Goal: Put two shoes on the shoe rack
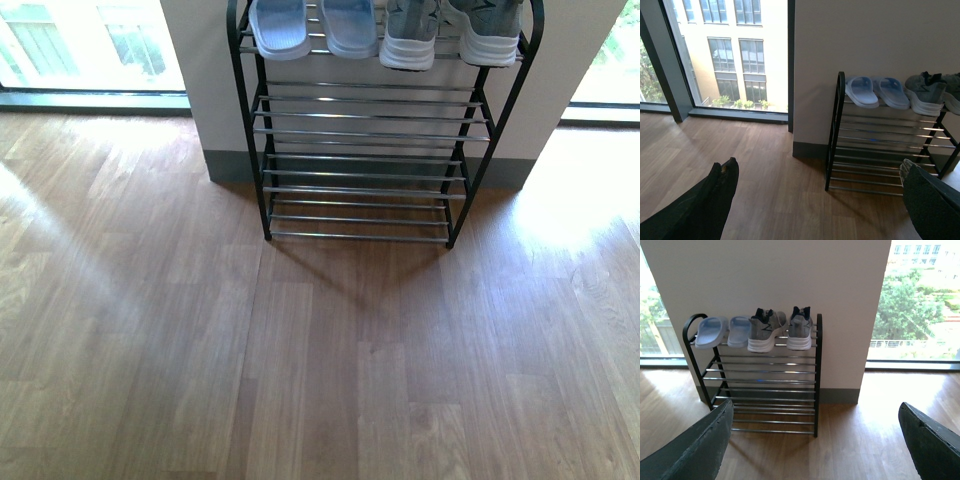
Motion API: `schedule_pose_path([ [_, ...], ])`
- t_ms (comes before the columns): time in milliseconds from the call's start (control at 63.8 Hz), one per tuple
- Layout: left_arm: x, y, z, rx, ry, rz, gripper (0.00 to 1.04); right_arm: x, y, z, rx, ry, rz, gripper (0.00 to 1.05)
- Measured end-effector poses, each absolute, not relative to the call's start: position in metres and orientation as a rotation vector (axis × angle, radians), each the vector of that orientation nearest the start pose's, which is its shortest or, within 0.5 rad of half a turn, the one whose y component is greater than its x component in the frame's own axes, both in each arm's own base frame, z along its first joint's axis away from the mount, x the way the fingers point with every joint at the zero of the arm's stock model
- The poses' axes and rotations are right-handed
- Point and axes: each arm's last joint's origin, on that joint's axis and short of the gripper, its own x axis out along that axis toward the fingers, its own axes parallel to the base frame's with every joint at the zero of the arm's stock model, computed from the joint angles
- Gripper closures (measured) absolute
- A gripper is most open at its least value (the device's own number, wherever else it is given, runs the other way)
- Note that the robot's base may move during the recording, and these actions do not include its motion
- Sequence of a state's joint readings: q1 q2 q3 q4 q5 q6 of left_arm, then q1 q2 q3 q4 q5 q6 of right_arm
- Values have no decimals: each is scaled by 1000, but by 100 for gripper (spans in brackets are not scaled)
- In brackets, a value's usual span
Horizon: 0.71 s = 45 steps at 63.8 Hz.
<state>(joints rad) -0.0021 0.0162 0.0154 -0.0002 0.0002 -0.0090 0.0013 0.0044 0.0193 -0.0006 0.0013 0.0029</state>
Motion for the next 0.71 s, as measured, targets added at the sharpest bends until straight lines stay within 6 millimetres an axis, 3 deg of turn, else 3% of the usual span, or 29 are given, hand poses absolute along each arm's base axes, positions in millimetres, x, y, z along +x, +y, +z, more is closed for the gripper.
schedule_pose_path([
  [706, 98, 0, 167, -9, 1, -2, 9, 97, 0, 170, 3, -14, -2, 9],
])
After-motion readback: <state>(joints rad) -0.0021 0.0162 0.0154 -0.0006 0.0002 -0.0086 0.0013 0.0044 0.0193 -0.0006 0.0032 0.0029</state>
